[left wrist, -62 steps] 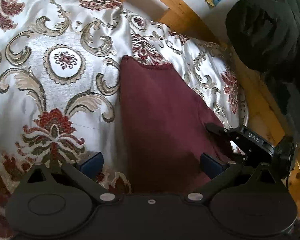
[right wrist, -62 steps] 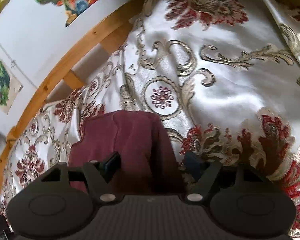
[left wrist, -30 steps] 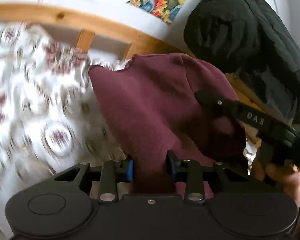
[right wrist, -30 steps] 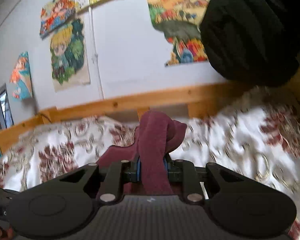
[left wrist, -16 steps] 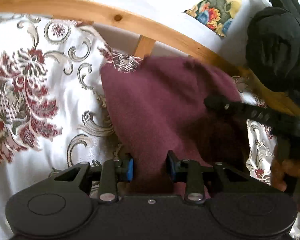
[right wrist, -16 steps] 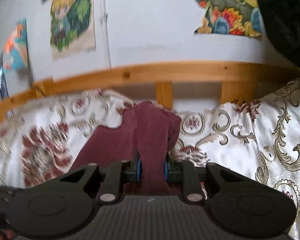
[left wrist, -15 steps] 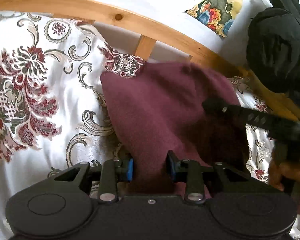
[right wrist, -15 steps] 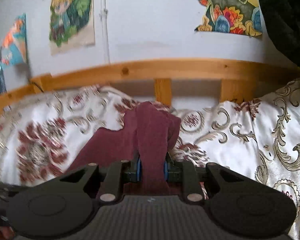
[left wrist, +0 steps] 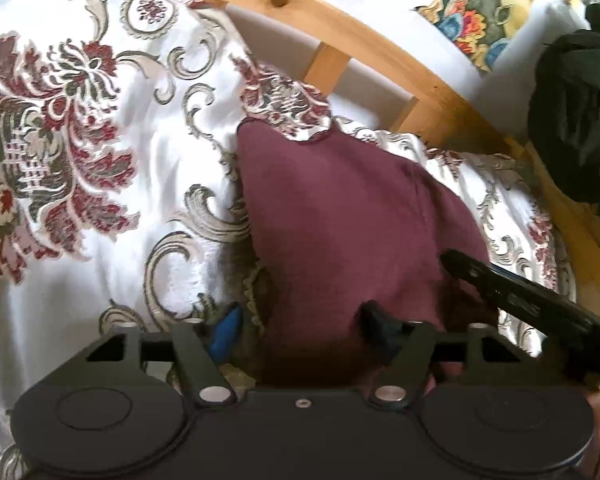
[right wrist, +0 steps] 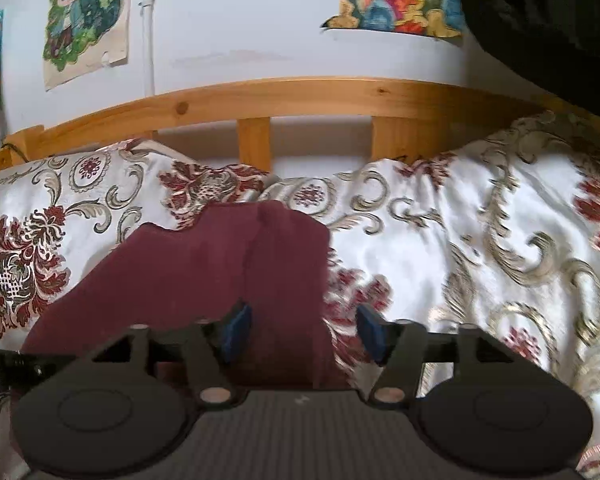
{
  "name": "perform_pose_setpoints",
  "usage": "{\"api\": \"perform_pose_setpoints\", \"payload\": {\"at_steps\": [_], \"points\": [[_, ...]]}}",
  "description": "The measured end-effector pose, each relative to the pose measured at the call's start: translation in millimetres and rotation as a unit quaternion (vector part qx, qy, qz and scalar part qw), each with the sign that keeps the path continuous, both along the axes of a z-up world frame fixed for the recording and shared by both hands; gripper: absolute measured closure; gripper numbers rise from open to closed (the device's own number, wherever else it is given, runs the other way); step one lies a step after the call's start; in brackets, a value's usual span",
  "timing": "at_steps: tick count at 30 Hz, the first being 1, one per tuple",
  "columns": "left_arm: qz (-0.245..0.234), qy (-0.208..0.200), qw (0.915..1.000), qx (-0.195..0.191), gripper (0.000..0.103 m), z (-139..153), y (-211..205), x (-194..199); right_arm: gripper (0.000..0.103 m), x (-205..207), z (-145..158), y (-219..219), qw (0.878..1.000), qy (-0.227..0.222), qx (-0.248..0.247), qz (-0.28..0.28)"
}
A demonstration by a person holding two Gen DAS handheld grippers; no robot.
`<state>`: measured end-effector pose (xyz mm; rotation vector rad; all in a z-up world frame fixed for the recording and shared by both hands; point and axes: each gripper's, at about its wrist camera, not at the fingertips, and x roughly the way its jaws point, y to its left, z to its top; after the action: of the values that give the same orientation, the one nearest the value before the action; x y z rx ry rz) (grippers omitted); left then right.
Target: Fold small clothes
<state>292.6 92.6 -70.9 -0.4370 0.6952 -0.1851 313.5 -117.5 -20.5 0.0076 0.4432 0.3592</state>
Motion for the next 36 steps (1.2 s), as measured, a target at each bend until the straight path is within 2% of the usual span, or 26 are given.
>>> {"api": "perform_pose_setpoints", "payload": {"at_steps": [1, 2, 3, 7, 11, 15, 22, 30, 36], "points": [[0.004, 0.004, 1.0, 0.003, 0.019, 0.7, 0.2, -0.8, 0.024, -4.6, -0.3, -4.7, 1.0, 0.002, 0.005, -0.004], [0.01, 0.01, 0.9999, 0.008, 0.016, 2.6, -0.1, -1.6, 0.015, -8.3, -0.2, -9.0, 1.0, 0.004, 0.011, -0.007], [0.015, 0.013, 0.9997, 0.011, 0.012, 4.8, -0.1, -3.2, 0.011, -13.7, -0.5, -14.5, 1.0, 0.001, 0.026, -0.017], [0.026, -0.003, 0.9991, 0.035, 0.001, 19.6, -4.9, -17.1, 0.008, -33.7, -2.7, -31.0, 0.998, 0.007, 0.047, -0.029], [0.016, -0.031, 0.9968, 0.072, 0.001, 35.7, -14.5, -38.1, 0.0, -60.1, -2.0, -43.1, 0.996, 0.003, 0.076, -0.044], [-0.006, -0.047, 0.995, 0.088, 0.001, 46.6, -22.1, -63.3, 0.0, -99.6, -3.1, -53.2, 0.994, -0.011, 0.096, -0.055], [0.009, -0.074, 0.9937, 0.083, 0.001, 62.3, -30.2, -107.8, 0.0, -143.3, 12.8, -57.8, 0.995, -0.046, 0.076, -0.052], [0.006, -0.124, 0.9825, 0.138, 0.001, 81.1, -40.4, -168.2, 0.0, -193.3, 29.3, -63.3, 0.996, -0.07, 0.061, -0.017], [0.002, -0.135, 0.9799, 0.148, 0.001, 83.7, -43.5, -205.2, 0.0, -228.3, 33.2, -70.9, 0.995, -0.075, 0.061, -0.011]]}}
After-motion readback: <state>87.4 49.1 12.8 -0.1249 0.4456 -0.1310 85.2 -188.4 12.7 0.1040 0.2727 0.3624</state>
